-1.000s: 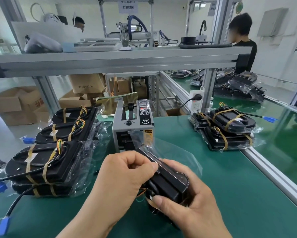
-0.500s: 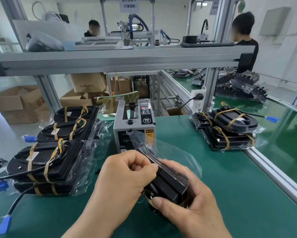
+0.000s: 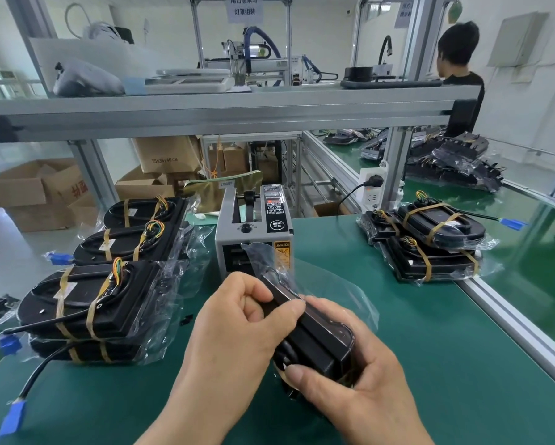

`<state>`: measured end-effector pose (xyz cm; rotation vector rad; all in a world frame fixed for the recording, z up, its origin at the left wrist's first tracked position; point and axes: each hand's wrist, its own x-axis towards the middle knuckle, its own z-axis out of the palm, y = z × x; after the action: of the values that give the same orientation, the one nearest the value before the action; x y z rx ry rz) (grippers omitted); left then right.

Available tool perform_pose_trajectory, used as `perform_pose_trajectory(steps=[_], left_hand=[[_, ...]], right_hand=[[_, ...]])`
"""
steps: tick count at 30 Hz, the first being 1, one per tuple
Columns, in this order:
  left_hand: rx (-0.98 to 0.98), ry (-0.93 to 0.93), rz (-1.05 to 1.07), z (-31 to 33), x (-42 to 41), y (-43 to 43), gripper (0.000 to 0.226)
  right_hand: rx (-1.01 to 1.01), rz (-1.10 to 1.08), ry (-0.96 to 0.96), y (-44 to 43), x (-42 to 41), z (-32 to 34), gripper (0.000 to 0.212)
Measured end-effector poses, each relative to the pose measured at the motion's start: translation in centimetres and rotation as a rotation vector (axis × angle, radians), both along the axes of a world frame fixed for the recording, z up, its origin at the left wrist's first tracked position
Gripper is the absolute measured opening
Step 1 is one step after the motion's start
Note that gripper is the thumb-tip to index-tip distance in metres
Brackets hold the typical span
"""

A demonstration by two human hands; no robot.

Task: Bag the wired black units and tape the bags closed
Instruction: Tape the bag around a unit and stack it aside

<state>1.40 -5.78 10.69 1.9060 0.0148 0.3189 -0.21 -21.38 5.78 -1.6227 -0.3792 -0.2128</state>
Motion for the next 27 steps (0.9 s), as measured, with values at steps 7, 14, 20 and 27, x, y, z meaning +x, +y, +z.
perform_pose_trajectory(steps=[7,14,20,27], left_hand=[[0.027,0.018,-0.105,0.5,0.4,0.7,0.045],[0.078,0.025,-0.206,1.6,1.9,2.0,0.033],[0.068,0.003,-0.172,1.1,2.7,2.6,0.028],[-0.097,0.050,-0.240,-2.7,2.9,3.1,0.046]], right_hand=[[0.023,0.008,0.018,-0.1,0.0,0.2,0.068],[0.036,0.067,0.064,-0.5,0.1,0.8,0.068],[0.102,0.091,0.090,-0.8,0.3,1.2,0.066],[0.344,0.083,0.126,-3.1,1.5,-0.4,0.069]])
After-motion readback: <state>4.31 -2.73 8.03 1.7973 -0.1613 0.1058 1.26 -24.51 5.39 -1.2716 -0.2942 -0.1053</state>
